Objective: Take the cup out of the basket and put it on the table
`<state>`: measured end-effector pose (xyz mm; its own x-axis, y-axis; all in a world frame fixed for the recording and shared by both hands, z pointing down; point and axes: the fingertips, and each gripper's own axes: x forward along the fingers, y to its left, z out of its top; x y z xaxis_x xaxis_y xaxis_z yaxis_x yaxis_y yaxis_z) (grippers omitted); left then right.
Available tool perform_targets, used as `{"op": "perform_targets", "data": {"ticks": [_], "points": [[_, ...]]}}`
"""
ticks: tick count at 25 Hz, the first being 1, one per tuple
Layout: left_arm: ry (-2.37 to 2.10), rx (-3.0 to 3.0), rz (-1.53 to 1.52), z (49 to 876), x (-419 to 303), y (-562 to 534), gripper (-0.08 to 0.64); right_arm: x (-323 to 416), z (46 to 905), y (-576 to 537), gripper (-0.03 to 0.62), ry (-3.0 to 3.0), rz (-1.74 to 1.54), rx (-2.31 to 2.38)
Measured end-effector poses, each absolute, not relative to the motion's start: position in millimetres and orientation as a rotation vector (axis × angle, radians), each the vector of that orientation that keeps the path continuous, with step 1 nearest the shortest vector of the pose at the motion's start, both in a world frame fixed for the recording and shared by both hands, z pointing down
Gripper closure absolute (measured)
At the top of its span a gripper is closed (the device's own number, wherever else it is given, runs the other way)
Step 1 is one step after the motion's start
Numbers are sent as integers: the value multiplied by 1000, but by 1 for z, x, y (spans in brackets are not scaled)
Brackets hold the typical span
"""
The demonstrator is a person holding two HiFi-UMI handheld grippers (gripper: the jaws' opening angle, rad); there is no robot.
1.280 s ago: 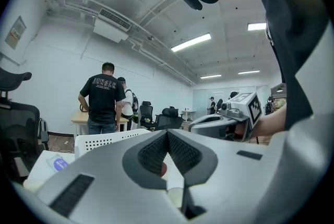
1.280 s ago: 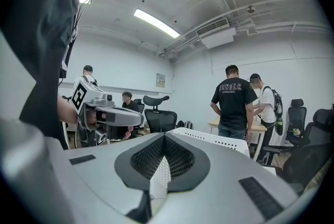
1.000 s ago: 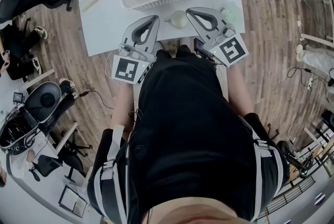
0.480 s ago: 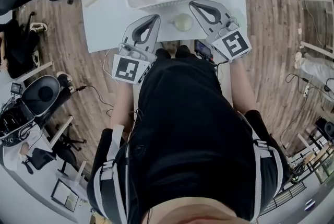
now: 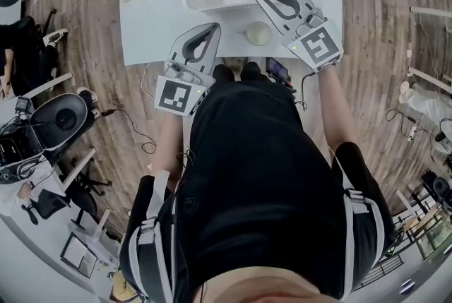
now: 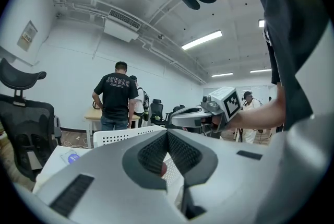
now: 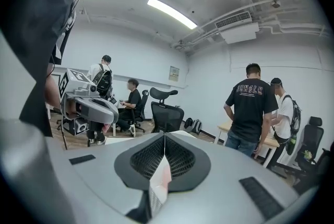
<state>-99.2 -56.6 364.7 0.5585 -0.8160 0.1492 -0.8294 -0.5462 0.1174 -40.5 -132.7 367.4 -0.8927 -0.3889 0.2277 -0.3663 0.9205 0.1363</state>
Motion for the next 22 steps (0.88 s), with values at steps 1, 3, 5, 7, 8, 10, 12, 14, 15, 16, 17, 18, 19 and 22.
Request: {"op": "perform_targets", "data": {"ticks": [1, 3, 5, 7, 8, 10, 12, 14, 15, 16, 17, 18, 19, 22], "points": [[-1401, 2612, 113, 366, -102, -57, 542, -45, 367, -136, 574, -2830, -144, 552], [-1416, 2595, 116, 369, -109, -57, 543, -53, 368, -141, 573, -2806, -177, 522], [-1432, 2581, 111, 370, -115, -57, 542, -61, 369, -147, 573, -2787, -208, 492], [-1447, 2569, 109, 370, -120, -57, 543, -69, 369, -155, 572, -2782, -229, 466], [-1454, 2561, 112, 370, -121, -57, 543, -73, 371, -159, 572, -2777, -235, 452], [-1471, 2541, 127, 370, -126, -58, 543, -80, 378, -166, 572, -2762, -239, 425], [-1482, 2528, 123, 370, -129, -56, 543, -87, 387, -172, 572, -2744, -241, 400], [-1490, 2516, 117, 369, -132, -55, 541, -92, 394, -177, 573, -2730, -237, 380], [-1494, 2521, 108, 367, -134, -55, 541, -93, 398, -179, 572, -2723, -236, 372], [-1496, 2525, 99, 366, -134, -55, 543, -95, 401, -181, 572, -2715, -236, 363], [-1498, 2523, 97, 365, -135, -56, 543, -97, 405, -183, 572, -2707, -237, 353], [-1501, 2515, 105, 366, -137, -56, 542, -99, 409, -186, 572, -2699, -238, 341], [-1505, 2506, 118, 366, -138, -57, 543, -101, 414, -188, 572, -2691, -238, 328], [-1510, 2517, 118, 366, -139, -60, 543, -105, 428, -194, 572, -2664, -230, 269]]}}
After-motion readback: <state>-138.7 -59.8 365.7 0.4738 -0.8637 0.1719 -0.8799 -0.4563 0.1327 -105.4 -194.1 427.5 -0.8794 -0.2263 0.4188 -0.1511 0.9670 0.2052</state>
